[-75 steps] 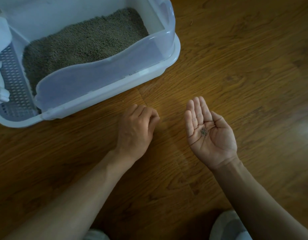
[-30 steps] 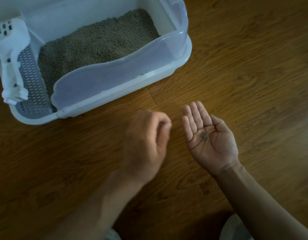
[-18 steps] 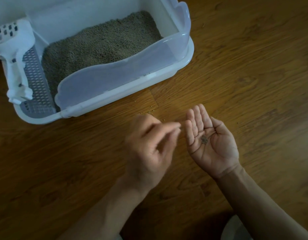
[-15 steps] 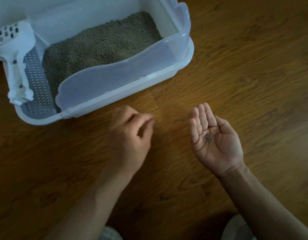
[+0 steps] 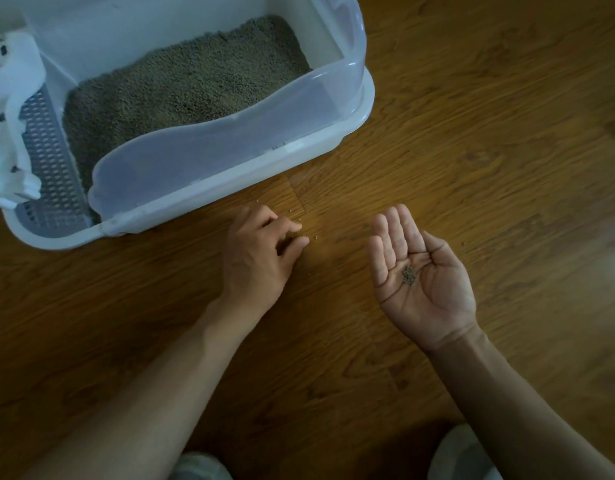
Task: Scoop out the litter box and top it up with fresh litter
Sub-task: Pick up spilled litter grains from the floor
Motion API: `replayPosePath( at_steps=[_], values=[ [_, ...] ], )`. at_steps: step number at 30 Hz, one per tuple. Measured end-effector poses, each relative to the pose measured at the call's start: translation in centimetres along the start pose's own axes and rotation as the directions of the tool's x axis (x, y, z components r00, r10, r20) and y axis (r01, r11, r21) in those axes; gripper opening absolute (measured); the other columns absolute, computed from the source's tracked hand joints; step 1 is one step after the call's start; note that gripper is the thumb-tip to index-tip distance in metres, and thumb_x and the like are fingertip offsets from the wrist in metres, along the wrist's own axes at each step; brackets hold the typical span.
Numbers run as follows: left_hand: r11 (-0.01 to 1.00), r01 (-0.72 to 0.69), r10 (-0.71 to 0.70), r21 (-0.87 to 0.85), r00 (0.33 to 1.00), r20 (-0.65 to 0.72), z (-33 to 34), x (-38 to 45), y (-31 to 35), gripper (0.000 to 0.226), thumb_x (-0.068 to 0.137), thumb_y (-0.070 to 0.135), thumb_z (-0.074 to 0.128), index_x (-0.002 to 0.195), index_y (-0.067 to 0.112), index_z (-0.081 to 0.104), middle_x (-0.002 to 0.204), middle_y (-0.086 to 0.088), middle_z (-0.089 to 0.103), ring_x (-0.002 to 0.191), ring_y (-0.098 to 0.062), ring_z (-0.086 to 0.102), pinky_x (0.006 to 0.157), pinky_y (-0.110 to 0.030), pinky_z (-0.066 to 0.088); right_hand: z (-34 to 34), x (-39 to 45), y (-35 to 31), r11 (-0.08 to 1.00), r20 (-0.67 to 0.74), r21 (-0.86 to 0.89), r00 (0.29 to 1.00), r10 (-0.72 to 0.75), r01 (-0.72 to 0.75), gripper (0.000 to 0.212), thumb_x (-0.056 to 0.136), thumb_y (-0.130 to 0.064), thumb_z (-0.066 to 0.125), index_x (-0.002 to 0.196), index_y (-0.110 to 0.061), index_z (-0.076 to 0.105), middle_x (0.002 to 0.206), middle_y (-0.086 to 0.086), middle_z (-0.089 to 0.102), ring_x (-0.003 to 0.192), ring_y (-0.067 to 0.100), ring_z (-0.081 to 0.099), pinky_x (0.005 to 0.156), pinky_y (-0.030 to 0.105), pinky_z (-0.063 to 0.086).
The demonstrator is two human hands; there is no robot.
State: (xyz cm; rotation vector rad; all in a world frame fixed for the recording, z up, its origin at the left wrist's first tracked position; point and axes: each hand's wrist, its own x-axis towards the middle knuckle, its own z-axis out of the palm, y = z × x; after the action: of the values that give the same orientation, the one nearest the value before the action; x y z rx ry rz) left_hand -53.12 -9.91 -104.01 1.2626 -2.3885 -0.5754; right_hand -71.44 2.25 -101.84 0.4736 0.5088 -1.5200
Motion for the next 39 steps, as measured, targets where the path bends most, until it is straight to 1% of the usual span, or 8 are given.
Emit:
replayPosePath(
  at_steps=[6, 11, 14, 21, 24, 27, 31, 39],
  values=[
    [0.990, -0.131, 0.130, 0.054, 0.991, 0.016, 0.6, 0.3, 0.3, 0.016, 0.096, 0.021, 0.063, 0.081, 0.015, 0.062, 0.083, 0.000, 0.054, 0.083, -0.018, 0.048, 0.069, -0.038, 0.045, -0.3, 0.1, 0.0, 1.000, -0.031, -0.009, 0.999, -0.028, 0.028, 0.053, 0.101, -0.027, 0.027, 0.120, 0.004, 0.066, 0.119, 0.022, 0.068, 0.119, 0.033, 0.062, 0.099, 0.047, 0.050],
    [0.987, -0.070, 0.047, -0.146, 0.987, -0.155, -1.7, -0.3, 2.9, 0.016, 0.099, 0.022, 0.057, 0.090, 0.010, 0.062, 0.087, 0.001, 0.054, 0.083, -0.011, 0.045, 0.069, -0.019, 0.038, 0.7, 0.1, -0.1, 0.994, -0.052, 0.022, 0.993, -0.109, 0.110, 0.048, 0.098, -0.024, 0.033, 0.109, 0.002, 0.072, 0.110, 0.018, 0.072, 0.106, 0.031, 0.069, 0.084, 0.045, 0.059],
    [0.957, -0.161, 0.106, -0.242, 0.969, -0.223, -3.0, -1.6, 6.9, 0.016, 0.096, 0.020, 0.060, 0.089, 0.006, 0.066, 0.084, 0.007, 0.049, 0.079, -0.008, 0.043, 0.067, -0.019, 0.035, 1.5, 0.4, 0.1, 0.987, -0.064, 0.045, 0.987, -0.150, 0.153, 0.047, 0.097, -0.022, 0.034, 0.106, 0.003, 0.073, 0.109, 0.017, 0.073, 0.104, 0.031, 0.070, 0.080, 0.045, 0.060],
    [0.907, -0.334, 0.284, -0.257, 0.935, -0.214, -2.0, -3.0, 9.5, 0.018, 0.094, 0.015, 0.069, 0.108, 0.008, 0.074, 0.086, -0.003, 0.064, 0.080, -0.015, 0.052, 0.072, -0.028, 0.045, 1.7, 0.3, 0.6, 1.000, 0.005, -0.019, 1.000, 0.013, -0.013, 0.056, 0.102, -0.028, 0.025, 0.124, 0.008, 0.061, 0.126, 0.026, 0.062, 0.124, 0.037, 0.056, 0.107, 0.048, 0.042],
    [0.930, -0.251, 0.184, -0.268, 0.950, -0.252, -2.4, -2.6, 7.7, 0.013, 0.094, 0.015, 0.065, 0.098, 0.006, 0.073, 0.081, 0.009, 0.050, 0.077, -0.004, 0.041, 0.069, -0.015, 0.034, 1.7, 0.2, 0.0, 0.999, 0.031, -0.030, 0.999, -0.015, 0.016, 0.056, 0.101, -0.026, 0.024, 0.124, 0.008, 0.061, 0.124, 0.026, 0.063, 0.125, 0.036, 0.056, 0.107, 0.047, 0.042],
    [0.969, -0.061, 0.007, -0.239, 0.975, -0.220, -2.1, -1.9, 4.1, 0.018, 0.092, 0.022, 0.063, 0.092, 0.005, 0.069, 0.078, 0.007, 0.045, 0.071, -0.008, 0.042, 0.060, -0.017, 0.034, 1.5, 0.0, -0.5, 0.999, 0.000, -0.036, 1.000, -0.030, 0.030, 0.055, 0.102, -0.027, 0.025, 0.123, 0.006, 0.063, 0.122, 0.024, 0.065, 0.123, 0.034, 0.058, 0.104, 0.047, 0.045],
    [0.986, 0.151, -0.155, -0.071, 0.987, -0.044, -1.8, -1.2, 0.4, 0.038, 0.084, 0.036, 0.067, 0.114, 0.013, 0.070, 0.088, 0.005, 0.049, 0.080, -0.013, 0.047, 0.062, -0.016, 0.035, 1.4, -0.1, -0.5, 0.999, -0.017, -0.036, 0.999, -0.040, 0.040, 0.055, 0.103, -0.028, 0.025, 0.121, 0.006, 0.064, 0.122, 0.023, 0.066, 0.122, 0.034, 0.059, 0.102, 0.047, 0.047],
    [0.995, 0.014, -0.021, 0.098, 0.997, 0.068, -1.6, 0.1, -0.6, 0.040, 0.087, 0.033, 0.071, 0.122, 0.014, 0.068, 0.108, -0.003, 0.057, 0.104, -0.019, 0.051, 0.084, -0.027, 0.046, 1.1, 0.2, 0.0, 0.999, 0.006, -0.034, 1.000, -0.020, 0.021, 0.053, 0.101, -0.026, 0.027, 0.123, 0.007, 0.063, 0.122, 0.025, 0.065, 0.122, 0.036, 0.059, 0.103, 0.048, 0.046]
  ],
)
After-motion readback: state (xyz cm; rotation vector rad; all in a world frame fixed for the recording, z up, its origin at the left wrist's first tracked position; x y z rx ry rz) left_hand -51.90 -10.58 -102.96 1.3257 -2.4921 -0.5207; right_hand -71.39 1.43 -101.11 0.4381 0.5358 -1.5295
